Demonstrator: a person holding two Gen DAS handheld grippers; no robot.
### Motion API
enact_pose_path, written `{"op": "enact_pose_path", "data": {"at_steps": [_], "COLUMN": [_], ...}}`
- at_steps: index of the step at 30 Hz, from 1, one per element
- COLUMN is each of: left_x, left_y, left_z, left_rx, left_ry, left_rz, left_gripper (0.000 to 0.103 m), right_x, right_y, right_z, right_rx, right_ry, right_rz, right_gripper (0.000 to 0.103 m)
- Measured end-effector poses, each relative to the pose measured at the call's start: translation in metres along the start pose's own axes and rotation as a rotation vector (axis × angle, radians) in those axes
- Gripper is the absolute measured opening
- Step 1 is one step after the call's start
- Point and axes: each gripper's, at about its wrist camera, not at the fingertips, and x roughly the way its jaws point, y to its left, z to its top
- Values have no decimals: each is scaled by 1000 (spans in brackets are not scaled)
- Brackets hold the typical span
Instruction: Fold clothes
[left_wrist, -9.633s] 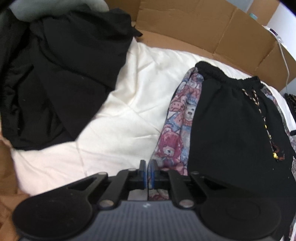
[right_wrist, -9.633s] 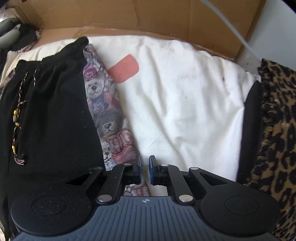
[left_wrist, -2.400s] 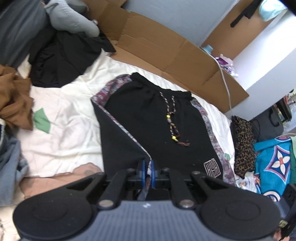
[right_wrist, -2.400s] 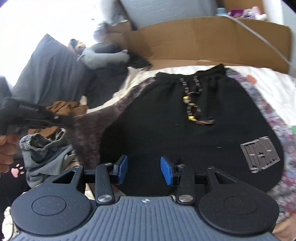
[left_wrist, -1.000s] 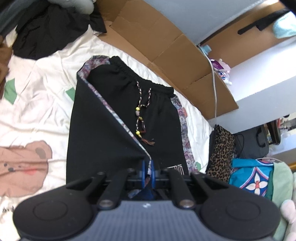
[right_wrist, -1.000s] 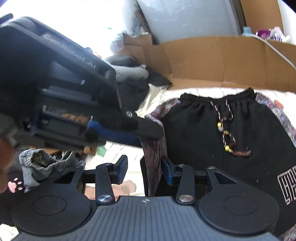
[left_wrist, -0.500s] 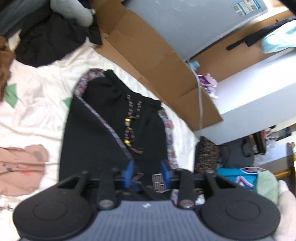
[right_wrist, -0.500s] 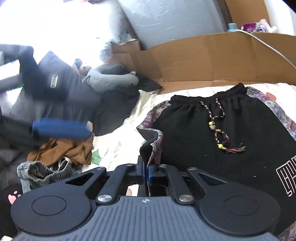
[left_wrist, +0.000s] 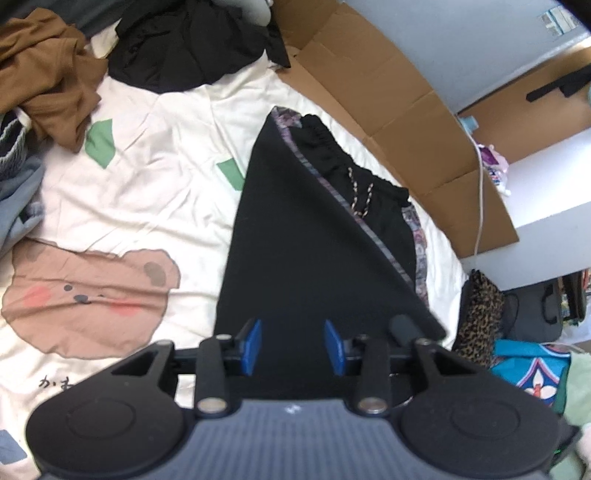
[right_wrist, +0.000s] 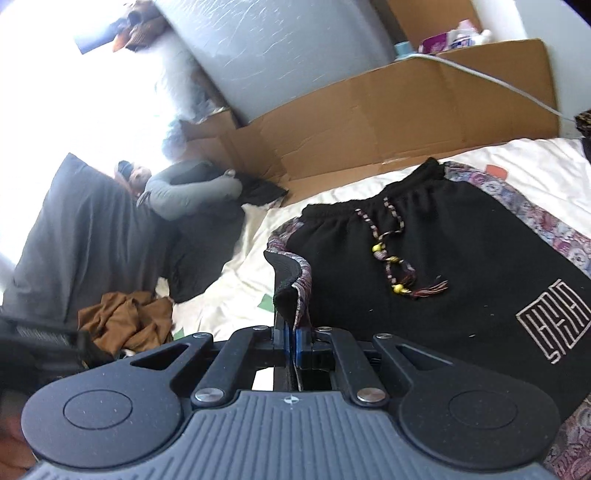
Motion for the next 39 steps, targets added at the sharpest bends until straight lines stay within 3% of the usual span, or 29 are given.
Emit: {"op": "enact_pose_path", "data": {"at_steps": [10,27,39], "left_x": [33,86,120], "left_y": [-13,-44,-51], "left_z": [-20,-68,-88], "left_rx": [57,104,112], "left_ry": [79,144,199], "left_rz": [48,109,78], "left_gripper": [41,41,40], "right_x": [-34,-84,-109], "right_y": [-25,-97,-155], "right_z": [22,51,45], "right_rx": [-22,69,156], "right_ry": [-43,-57,-54], "right_rz": [-38,-111,-204], "right_gripper": [1,1,1]}}
